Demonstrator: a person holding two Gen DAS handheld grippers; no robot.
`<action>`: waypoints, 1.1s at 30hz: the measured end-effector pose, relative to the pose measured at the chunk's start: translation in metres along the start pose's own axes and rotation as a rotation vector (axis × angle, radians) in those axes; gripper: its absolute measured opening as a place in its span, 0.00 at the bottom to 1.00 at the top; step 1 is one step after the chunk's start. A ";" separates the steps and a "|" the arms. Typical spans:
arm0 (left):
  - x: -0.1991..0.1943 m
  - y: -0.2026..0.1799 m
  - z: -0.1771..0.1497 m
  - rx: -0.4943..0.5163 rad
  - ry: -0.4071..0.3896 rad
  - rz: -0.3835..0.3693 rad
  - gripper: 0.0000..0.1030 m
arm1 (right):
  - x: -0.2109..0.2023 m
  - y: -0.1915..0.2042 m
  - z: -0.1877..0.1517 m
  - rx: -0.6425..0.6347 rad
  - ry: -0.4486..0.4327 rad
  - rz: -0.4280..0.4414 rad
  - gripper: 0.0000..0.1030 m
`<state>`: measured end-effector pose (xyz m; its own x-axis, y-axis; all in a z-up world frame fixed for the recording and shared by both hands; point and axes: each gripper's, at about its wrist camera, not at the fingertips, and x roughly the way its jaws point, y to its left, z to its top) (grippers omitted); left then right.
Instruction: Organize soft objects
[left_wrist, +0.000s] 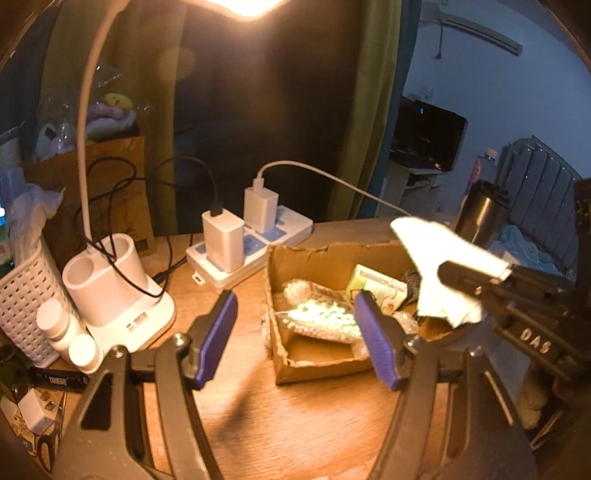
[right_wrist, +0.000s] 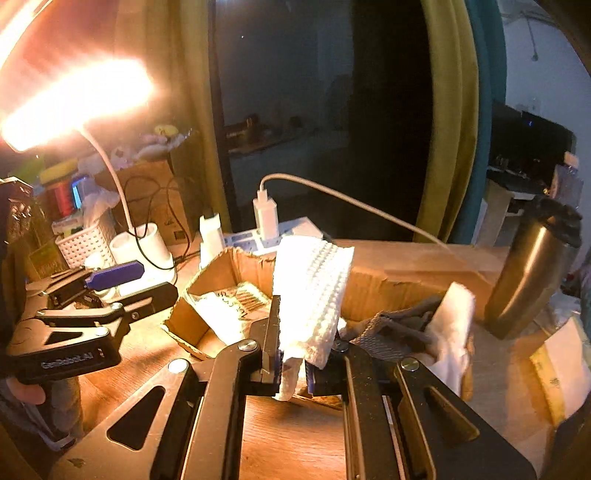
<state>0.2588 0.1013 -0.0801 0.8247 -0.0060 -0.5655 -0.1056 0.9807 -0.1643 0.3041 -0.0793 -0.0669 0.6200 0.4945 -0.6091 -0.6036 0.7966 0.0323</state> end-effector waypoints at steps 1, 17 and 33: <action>0.001 0.001 -0.001 -0.001 0.001 0.000 0.65 | 0.005 0.000 -0.002 -0.001 0.010 -0.003 0.09; 0.009 0.000 -0.007 0.001 0.012 -0.010 0.65 | 0.023 -0.014 -0.009 0.037 0.060 -0.093 0.45; -0.037 -0.024 0.000 0.056 -0.075 -0.024 0.65 | -0.044 -0.008 -0.007 0.031 -0.039 -0.132 0.46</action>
<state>0.2307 0.0783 -0.0549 0.8663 -0.0174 -0.4992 -0.0555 0.9898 -0.1309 0.2787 -0.1099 -0.0457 0.7125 0.3968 -0.5787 -0.4999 0.8658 -0.0217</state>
